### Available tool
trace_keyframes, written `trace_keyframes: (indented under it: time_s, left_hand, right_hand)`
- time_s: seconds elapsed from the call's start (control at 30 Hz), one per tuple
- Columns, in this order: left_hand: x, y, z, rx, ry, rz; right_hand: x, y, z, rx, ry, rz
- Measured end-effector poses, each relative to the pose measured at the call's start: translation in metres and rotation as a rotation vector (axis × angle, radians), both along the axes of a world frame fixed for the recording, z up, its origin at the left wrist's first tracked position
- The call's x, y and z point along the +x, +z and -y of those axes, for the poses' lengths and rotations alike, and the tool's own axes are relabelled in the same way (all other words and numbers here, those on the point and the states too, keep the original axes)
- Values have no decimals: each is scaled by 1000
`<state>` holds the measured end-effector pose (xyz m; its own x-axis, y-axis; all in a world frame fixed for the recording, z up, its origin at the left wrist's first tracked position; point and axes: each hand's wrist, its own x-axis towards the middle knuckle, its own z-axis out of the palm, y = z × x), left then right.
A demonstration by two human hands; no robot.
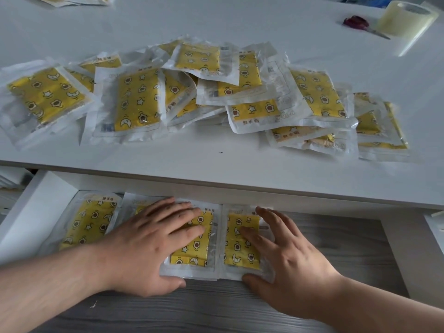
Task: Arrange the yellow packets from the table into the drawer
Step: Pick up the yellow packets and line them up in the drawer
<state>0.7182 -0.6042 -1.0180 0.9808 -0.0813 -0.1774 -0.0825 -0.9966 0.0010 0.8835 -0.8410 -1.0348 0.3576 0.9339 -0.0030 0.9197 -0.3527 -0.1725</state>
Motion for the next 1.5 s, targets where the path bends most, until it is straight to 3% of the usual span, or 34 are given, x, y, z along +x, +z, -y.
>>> trace_keyframes:
  time_s: [0.17,0.63,1.03,1.2,1.33,1.5]
  left_hand:
    - [-1,-3,0,7,14,5]
    - [0,-3,0,-2,45,-53]
    - [9,30,-8,-20,74,-61]
    - [6,66,0,-290,212,-77]
    - [0,101,12,-372,322,-58]
    - [-18,158,32,-577,392,152]
  right_hand:
    - [6,-1,-2,-26,70,77]
    - [6,0,-1,-51,61,-1]
    - [18,22,-6,148,112,-240]
    - [20,66,-4,50,15,-314]
    - [17,113,3,-34,-53,-364]
    - [-4,176,15,-32,-80,-373]
